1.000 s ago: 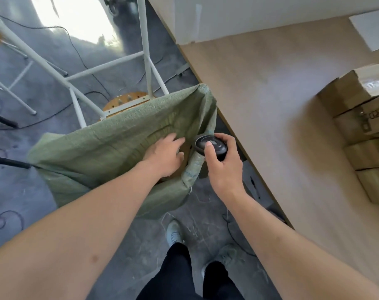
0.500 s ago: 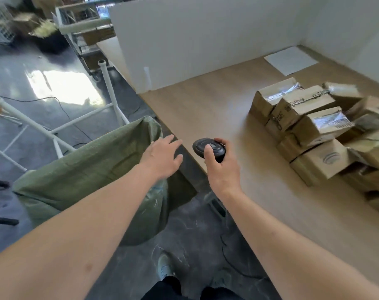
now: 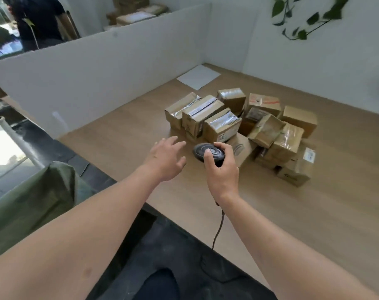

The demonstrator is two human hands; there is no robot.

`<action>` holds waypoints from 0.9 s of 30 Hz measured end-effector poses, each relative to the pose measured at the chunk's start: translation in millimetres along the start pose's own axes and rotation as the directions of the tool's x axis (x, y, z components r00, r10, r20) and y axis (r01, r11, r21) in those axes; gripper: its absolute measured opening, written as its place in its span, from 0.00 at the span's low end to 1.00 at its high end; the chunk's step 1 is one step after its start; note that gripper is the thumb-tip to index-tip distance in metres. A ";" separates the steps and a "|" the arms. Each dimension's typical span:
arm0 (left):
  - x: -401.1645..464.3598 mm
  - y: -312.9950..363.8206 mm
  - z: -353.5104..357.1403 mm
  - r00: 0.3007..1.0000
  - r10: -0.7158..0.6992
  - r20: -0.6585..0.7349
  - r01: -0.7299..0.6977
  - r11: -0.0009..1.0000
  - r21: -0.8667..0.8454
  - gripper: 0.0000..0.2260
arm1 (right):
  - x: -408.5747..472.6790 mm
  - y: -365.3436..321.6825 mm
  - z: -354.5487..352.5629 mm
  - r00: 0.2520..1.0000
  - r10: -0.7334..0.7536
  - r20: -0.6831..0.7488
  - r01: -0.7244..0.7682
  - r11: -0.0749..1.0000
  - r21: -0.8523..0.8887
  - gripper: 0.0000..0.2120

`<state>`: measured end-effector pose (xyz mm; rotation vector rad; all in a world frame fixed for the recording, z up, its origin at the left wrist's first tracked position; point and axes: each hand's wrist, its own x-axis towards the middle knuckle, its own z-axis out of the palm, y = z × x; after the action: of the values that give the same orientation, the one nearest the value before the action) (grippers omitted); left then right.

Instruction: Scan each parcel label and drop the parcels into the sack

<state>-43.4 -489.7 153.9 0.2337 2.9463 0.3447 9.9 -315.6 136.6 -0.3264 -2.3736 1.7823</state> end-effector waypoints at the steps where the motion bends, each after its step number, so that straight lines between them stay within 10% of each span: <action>1: 9.6 11.8 1.1 1.000 0.029 0.002 -0.029 1.000 0.006 0.27 | 5.7 3.6 -10.8 0.999 0.008 -0.035 -0.008 1.000 -0.006 0.13; 16: 173.3 176.4 25.6 0.841 0.531 0.108 -0.534 0.845 0.006 0.28 | 100.1 49.2 -126.2 0.772 0.220 -0.597 -0.235 0.971 0.053 0.11; 27: 206.0 308.3 54.2 0.691 0.704 0.165 -0.714 0.701 0.001 0.27 | 116.1 83.4 -216.8 0.597 0.330 -0.731 -0.355 0.926 0.129 0.12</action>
<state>-192.5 -145.9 146.2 1.3677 2.5776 0.2951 -40.5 -61.7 116.4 -1.3222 -1.7858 1.3181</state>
